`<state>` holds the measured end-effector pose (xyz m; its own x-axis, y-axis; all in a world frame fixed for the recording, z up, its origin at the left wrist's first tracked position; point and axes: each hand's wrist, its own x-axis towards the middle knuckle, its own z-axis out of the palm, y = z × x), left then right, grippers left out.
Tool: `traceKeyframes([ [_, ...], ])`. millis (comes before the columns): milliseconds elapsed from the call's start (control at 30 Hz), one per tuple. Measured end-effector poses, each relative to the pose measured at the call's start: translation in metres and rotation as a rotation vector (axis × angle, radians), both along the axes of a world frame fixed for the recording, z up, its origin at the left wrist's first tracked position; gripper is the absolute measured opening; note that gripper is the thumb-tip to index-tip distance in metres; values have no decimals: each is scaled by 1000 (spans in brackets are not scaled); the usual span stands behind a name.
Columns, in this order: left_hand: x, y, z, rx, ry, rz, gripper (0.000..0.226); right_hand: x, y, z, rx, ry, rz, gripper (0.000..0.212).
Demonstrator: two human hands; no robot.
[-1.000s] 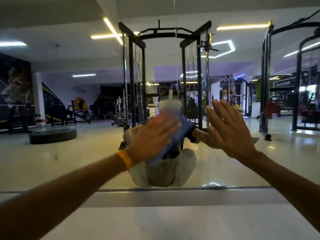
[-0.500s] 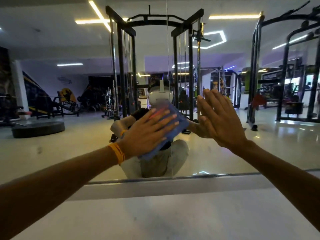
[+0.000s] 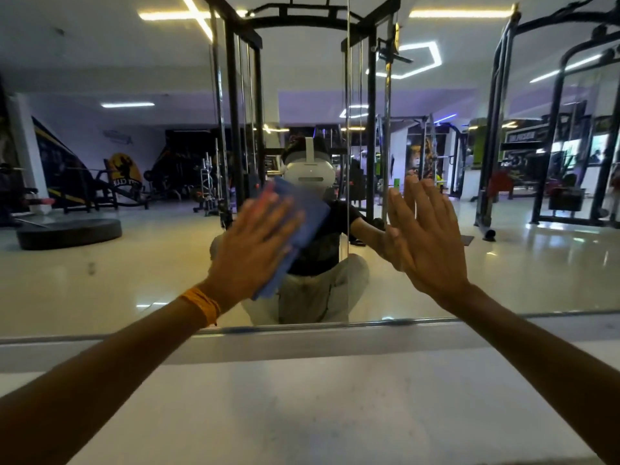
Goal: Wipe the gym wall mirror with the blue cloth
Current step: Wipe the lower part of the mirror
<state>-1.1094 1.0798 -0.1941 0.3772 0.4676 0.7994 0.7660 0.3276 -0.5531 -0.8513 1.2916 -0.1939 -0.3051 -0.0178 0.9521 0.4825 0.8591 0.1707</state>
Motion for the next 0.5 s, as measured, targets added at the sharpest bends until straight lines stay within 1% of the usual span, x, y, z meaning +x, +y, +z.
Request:
traceKeyframes([
  [100,-12,-17,-13,394,-516,-52,63,-21,-19,-17,-91,103,-1,60],
  [133,-8,-17,-18,501,-646,-45,63,-31,-26,-22,-104,120,-8,59],
  [167,-2,-15,-22,536,-700,-39,64,-41,-32,-25,-115,130,-17,61],
  [200,2,-11,-28,465,-658,-35,64,-51,-38,-29,-131,143,-30,62],
  [267,7,-6,-41,125,-354,-39,64,-67,-49,-34,-190,184,-57,62],
  [300,4,-9,-43,27,-234,-27,63,-71,-52,-37,-216,205,-54,61],
  [333,-4,-15,-41,40,-211,-19,62,-74,-54,-40,-231,212,-43,60],
  [367,-15,-22,-38,143,-289,-24,62,-73,-54,-42,-228,207,-35,59],
  [433,-43,-43,-25,413,-525,-14,63,-66,-49,-42,-179,178,-39,59],
  [500,-79,-74,-18,633,-735,11,65,-57,-46,-45,-138,126,-44,60],
])
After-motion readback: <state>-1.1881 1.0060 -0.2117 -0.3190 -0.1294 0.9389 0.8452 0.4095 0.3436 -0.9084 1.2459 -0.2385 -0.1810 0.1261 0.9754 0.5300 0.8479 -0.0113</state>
